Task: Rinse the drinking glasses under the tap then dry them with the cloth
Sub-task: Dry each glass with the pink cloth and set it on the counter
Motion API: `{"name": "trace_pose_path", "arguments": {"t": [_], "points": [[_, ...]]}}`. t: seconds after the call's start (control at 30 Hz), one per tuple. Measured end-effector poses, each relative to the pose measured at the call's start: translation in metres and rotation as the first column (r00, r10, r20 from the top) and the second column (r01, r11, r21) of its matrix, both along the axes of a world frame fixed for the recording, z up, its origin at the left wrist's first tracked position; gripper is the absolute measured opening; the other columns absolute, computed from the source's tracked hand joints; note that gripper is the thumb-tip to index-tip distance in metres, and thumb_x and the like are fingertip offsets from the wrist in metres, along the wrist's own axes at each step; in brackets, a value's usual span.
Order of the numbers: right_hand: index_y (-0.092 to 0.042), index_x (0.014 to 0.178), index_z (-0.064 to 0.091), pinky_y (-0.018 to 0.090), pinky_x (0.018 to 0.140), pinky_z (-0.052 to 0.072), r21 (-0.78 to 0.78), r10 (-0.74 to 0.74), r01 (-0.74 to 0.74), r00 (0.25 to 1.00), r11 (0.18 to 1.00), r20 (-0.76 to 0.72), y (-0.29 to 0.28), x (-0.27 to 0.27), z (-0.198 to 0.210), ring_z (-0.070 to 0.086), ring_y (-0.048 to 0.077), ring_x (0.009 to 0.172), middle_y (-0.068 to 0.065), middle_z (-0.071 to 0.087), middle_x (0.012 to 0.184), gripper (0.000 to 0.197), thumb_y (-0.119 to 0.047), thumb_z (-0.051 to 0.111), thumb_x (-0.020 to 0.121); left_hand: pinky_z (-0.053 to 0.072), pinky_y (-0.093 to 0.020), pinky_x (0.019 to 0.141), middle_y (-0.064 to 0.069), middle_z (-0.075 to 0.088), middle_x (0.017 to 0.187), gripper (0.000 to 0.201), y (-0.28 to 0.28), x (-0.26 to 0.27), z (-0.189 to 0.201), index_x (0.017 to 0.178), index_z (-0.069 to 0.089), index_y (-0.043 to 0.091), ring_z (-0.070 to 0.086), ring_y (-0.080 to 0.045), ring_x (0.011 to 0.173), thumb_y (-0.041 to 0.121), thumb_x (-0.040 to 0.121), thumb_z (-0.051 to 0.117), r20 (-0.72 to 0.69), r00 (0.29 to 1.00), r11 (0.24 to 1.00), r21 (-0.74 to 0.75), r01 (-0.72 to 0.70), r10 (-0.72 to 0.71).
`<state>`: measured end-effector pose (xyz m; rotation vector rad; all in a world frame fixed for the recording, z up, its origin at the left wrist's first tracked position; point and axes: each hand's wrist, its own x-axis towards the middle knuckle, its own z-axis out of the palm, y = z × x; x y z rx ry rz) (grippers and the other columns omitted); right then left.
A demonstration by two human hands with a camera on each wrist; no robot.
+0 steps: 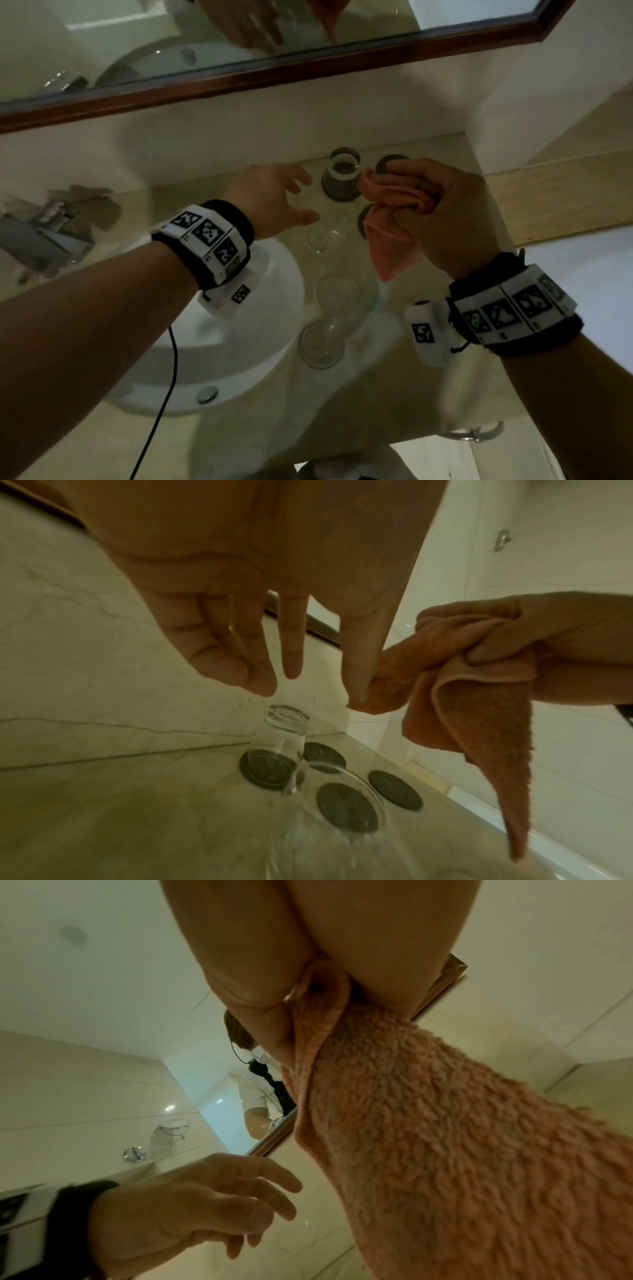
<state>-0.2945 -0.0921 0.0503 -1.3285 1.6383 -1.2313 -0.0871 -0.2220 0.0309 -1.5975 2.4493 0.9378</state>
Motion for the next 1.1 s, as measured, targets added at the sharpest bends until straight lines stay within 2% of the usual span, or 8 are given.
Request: {"name": "trace_pose_path", "arguments": {"t": [0.23,0.33,0.5,0.67,0.77,0.83,0.93,1.1], "points": [[-0.01,0.118,0.064,0.008,0.076,0.052,0.033,-0.013,0.013,1.0,0.999,-0.005,0.037,0.037,-0.014,0.068,-0.01,0.091,-0.017,0.067,0.1,0.051,0.016,0.066,0.074,0.056,-0.03,0.08,0.016,0.064,0.104,0.041,0.065,0.042,0.0,0.106,0.067,0.031,0.063,-0.007,0.084,0.048,0.073,0.083,-0.089,0.95,0.94,0.14,0.311,-0.301],[-0.012,0.116,0.065,0.011,0.079,0.054,0.049,-0.014,0.015,1.0,0.999,-0.024,0.054,0.05,-0.02,0.069,-0.006,0.094,-0.018,0.068,0.103,0.048,0.01,0.068,0.073,0.055,-0.027,0.081,0.019,0.06,0.108,0.047,0.089,0.053,-0.007,0.112,0.065,0.036,0.061,-0.004,0.09,0.053,0.072,0.082,-0.103,0.895,0.872,0.2,0.447,-0.435],[-0.015,0.117,0.064,0.012,0.08,0.054,0.063,-0.053,0.054,0.998,0.997,-0.014,0.082,0.07,-0.029,0.069,-0.007,0.096,-0.017,0.068,0.103,0.05,0.007,0.069,0.073,0.051,-0.036,0.092,0.015,0.048,0.129,0.069,0.115,0.066,-0.033,0.129,0.051,0.041,0.055,-0.011,0.106,0.06,0.069,0.08,0.041,0.783,0.775,0.182,0.605,-0.621],[-0.018,0.114,0.064,0.011,0.08,0.053,0.072,-0.085,0.084,0.996,0.994,0.011,0.102,0.081,-0.033,0.069,-0.005,0.096,-0.016,0.07,0.103,0.048,0.001,0.068,0.07,0.052,-0.039,0.089,0.009,0.043,0.137,0.085,0.132,0.071,-0.055,0.136,0.04,0.033,0.055,-0.018,0.11,0.057,0.067,0.083,0.08,0.767,0.771,0.086,0.631,-0.636],[-0.023,0.108,0.065,0.009,0.078,0.052,0.073,-0.075,0.078,0.997,0.994,-0.032,0.111,0.084,-0.038,0.069,-0.008,0.093,-0.019,0.069,0.1,0.049,0.011,0.07,0.073,0.049,-0.034,0.084,0.006,0.044,0.135,0.083,0.141,0.067,-0.063,0.133,0.039,0.028,0.054,-0.019,0.112,0.057,0.068,0.082,0.087,0.792,0.796,0.031,0.605,-0.605],[-0.023,0.107,0.067,0.014,0.08,0.054,0.069,-0.075,0.078,0.996,0.995,-0.044,0.114,0.085,-0.043,0.07,-0.003,0.094,-0.013,0.072,0.101,0.049,0.013,0.071,0.074,0.048,-0.033,0.081,0.004,0.047,0.131,0.079,0.145,0.064,-0.068,0.13,0.041,0.026,0.055,-0.02,0.108,0.057,0.069,0.081,0.079,0.812,0.815,0.005,0.579,-0.578],[-0.006,0.111,0.072,0.028,0.088,0.058,0.05,-0.063,0.067,0.995,0.997,-0.071,0.115,0.086,-0.052,0.072,0.009,0.101,0.002,0.074,0.11,0.041,0.013,0.073,0.075,0.046,-0.032,0.078,0.003,0.049,0.127,0.077,0.147,0.061,-0.076,0.128,0.042,0.024,0.054,-0.02,0.106,0.055,0.069,0.081,0.044,0.829,0.829,-0.025,0.559,-0.558],[-0.008,0.1,0.078,0.033,0.085,0.06,0.061,-0.083,0.094,0.983,0.994,-0.163,0.113,0.087,-0.061,0.074,0.01,0.089,0.002,0.077,0.097,0.03,0.007,0.077,0.075,0.05,-0.034,0.072,0.001,0.052,0.119,0.077,0.151,0.056,-0.084,0.125,0.042,0.02,0.055,-0.019,0.088,0.05,0.068,0.084,0.034,0.839,0.837,-0.052,0.544,-0.543]]}}
